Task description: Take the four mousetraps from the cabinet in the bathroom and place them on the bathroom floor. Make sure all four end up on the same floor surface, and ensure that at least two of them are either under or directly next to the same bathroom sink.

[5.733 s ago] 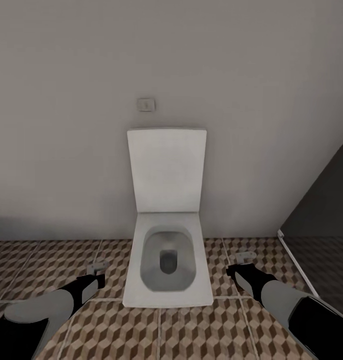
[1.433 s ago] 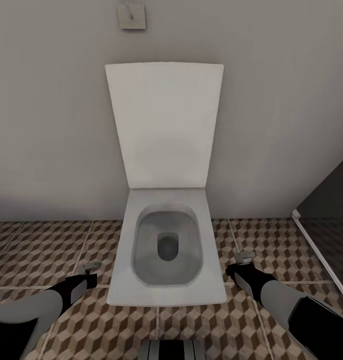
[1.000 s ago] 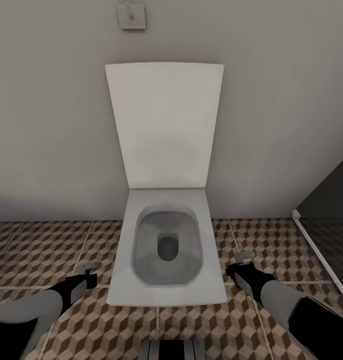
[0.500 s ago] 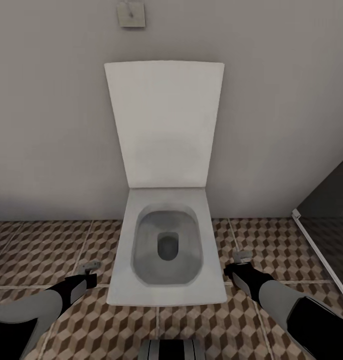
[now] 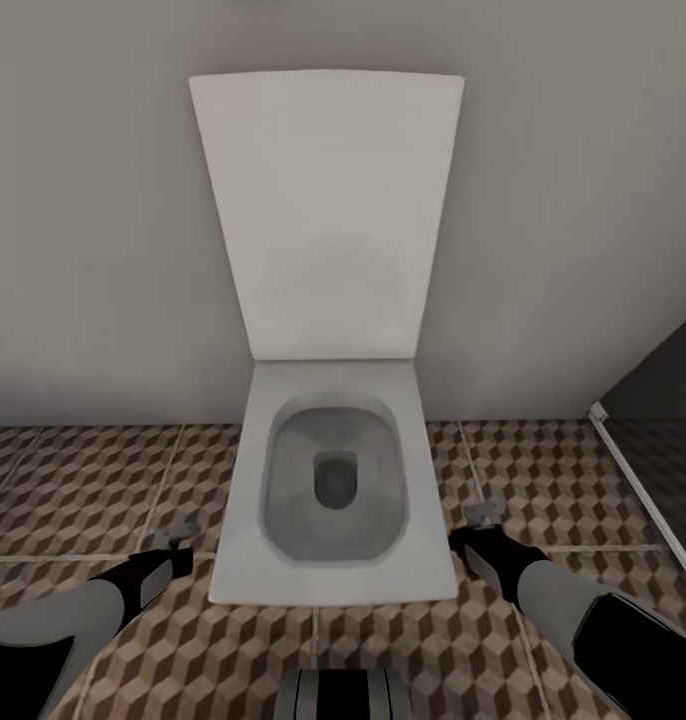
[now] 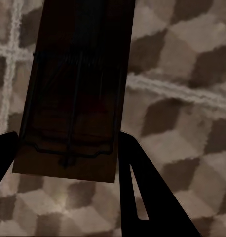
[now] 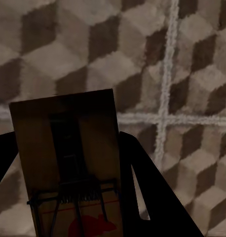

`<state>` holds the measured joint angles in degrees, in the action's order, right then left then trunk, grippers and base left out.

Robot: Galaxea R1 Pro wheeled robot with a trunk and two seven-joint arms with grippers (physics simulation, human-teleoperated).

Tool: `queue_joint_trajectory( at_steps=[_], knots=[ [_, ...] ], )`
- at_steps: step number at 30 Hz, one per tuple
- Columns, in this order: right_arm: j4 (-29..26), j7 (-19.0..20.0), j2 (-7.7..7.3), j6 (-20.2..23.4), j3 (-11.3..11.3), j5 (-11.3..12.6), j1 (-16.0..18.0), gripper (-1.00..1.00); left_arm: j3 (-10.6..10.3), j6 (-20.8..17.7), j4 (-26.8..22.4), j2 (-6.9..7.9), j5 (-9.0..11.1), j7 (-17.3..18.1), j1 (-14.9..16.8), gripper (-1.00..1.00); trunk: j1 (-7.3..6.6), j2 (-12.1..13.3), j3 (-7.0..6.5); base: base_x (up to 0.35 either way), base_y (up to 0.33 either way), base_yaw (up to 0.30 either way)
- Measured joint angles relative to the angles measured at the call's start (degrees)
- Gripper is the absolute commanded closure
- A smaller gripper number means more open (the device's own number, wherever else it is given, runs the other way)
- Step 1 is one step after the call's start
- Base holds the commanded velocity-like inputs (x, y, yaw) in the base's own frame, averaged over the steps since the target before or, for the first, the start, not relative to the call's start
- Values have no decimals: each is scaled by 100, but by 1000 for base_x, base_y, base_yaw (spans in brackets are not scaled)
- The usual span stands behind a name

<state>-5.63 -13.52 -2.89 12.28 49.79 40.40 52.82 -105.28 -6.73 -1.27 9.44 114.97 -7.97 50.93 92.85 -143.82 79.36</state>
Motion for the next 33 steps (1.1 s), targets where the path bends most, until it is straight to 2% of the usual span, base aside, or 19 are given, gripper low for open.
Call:
queue_joint_trajectory(
  at_steps=[12, 15, 18, 21, 26, 33],
  knots=[
    [4, 0, -11, -43, -11, 0, -1, 100, 22, 2, -4, -28, -7, 0, 0, 100, 31, -16, 266, 0, 0, 0],
    [7, 35, -18, -243, -16, 10, -4, 100, 21, 6, -5, -34, -10, 1, 0, 100, 33, -18, 289, 0, 0, 0],
    [28, 151, -15, -640, -20, 47, -17, 100, 15, 15, -7, -50, -15, 1, 2, 100, 33, -18, 289, 0, 0, 0],
    [46, 224, -14, -919, -25, 70, -23, 100, 6, 40, -4, -166, -23, 7, 5, 100, 33, -18, 289, 0, 0, 0],
    [48, 246, -16, -1016, -38, 73, -25, 100, -12, 59, -1, -411, -41, 5, 3, 100, 33, -18, 289, 0, 0, 0],
    [53, 214, -10, -1033, -58, 67, -25, 100, -21, 207, -3, -458, -48, 18, 1, 100, 33, -18, 289, 0, 0, 0]
  ],
)
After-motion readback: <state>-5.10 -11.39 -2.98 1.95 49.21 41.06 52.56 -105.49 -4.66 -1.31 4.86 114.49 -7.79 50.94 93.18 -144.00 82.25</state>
